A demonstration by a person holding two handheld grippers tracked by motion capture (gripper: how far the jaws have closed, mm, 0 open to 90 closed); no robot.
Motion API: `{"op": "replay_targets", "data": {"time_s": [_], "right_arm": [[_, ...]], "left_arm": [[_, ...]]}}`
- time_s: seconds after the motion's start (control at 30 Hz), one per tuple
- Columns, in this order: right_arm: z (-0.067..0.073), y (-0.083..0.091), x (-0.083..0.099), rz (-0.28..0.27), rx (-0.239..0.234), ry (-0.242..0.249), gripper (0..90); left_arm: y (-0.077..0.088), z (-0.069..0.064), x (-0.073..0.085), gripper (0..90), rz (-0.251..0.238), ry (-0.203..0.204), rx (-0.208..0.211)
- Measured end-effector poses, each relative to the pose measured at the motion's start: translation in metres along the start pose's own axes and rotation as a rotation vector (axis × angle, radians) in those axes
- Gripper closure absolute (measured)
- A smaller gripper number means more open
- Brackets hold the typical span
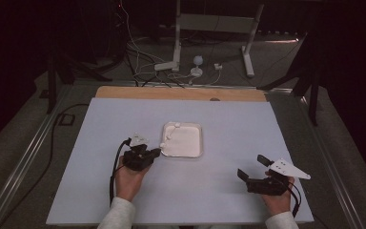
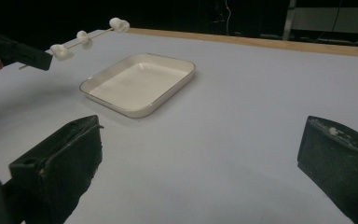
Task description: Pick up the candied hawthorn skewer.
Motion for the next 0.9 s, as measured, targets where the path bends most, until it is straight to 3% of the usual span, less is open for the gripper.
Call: {"op": "replay_targets", "data": {"time_s": [0.13,0.4,0.63,0.73,0.9], "right_arm": [[0.000,0.000,-0.012,-0.021,-0.029,-0.028,0.0],[0.005,-0.008,-0.032,-0.026,-0.062,-0.031,0.0],[0.018,-0.033,-0.055,-0.013,-0.127,-0.053,0.0],[0.032,-0.046,-0.072,-0.021,-0.179,-0.032,0.0],[0.042,-0.060,-0.088,-0.025,-0.211,-0.018,0.0]], "left_arm": [[0.010,0.006,0.005,90.0,-0.010,-0.010,-0.005],[0.026,0.014,0.013,89.9,-0.044,-0.022,0.014],[0.029,0.014,0.016,89.9,-0.082,-0.058,0.034],[0.028,0.012,0.016,89.9,-0.085,-0.065,0.038],[0.026,0.009,0.016,89.9,-0.091,-0.089,0.046]]}}
Point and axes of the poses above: each handheld gripper's, and its own axes: y roughly backward along the jaws, x roughly out of its underside, z roughly to its left, the point moved 2 cm from there along -y, roughly forward along the jaws, and after that the axes turned 6 degrees about z, right-handed, at the moved point
